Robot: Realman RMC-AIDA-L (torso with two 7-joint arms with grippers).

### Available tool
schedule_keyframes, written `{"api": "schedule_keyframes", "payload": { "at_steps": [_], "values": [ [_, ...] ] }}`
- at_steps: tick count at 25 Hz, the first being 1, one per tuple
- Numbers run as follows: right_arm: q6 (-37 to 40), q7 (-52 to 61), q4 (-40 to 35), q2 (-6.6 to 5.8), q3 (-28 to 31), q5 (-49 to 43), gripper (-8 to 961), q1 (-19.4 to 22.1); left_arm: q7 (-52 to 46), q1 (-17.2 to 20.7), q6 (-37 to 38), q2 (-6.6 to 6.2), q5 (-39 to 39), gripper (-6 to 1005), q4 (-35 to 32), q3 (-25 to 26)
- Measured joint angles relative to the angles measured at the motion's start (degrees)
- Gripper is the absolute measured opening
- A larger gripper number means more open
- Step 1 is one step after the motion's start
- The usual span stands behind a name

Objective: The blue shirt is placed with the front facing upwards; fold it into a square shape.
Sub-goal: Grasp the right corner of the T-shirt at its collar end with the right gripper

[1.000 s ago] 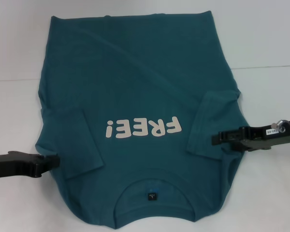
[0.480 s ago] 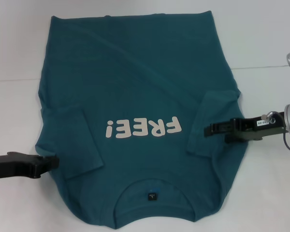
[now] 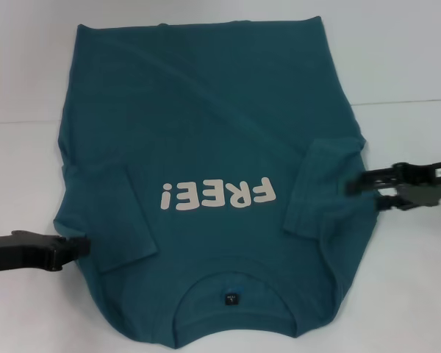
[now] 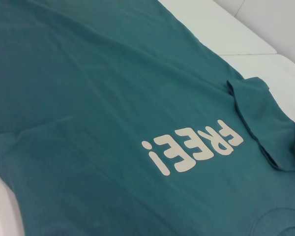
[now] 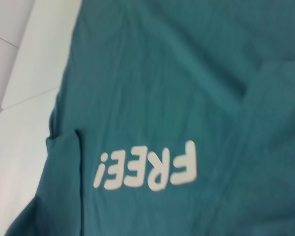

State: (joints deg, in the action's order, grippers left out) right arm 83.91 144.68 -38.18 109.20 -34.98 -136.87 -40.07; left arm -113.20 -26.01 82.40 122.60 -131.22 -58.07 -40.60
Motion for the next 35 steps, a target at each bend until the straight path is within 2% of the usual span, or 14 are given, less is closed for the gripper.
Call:
{"api": "schedule_keyframes", "payload": {
  "at_steps": [3,9,17,27,35],
  "values": [
    [2.6,3.9,-1.8,-1.14,-2.0,-2.0,941,-0.4,0.0,-0.1,0.0,0.01,0.0,51,0.1,0.0],
    [3.7,9.0,-3.5,-0.72,-6.1,-3.6,941,-2.7,0.0,-0.5,0.0,0.01,0.0,51,0.1,0.0],
    [0.1,13.5,-3.2,0.94,-8.3,-8.3,941,-5.6,0.7,-0.6,0.2,0.01,0.0,51,0.1,0.0],
    [-4.8,18.1,-2.6,3.92,-12.4,-12.5,941,-8.0,2.2,-1.0,0.2,0.09,0.3,50,0.3,0.0],
    [-7.0,20.3,-1.8,5.06,-13.0,-15.2,941,-9.6,3.1,-0.5,0.3,0.18,2.0,51,0.7,-0.2]
  ]
}}
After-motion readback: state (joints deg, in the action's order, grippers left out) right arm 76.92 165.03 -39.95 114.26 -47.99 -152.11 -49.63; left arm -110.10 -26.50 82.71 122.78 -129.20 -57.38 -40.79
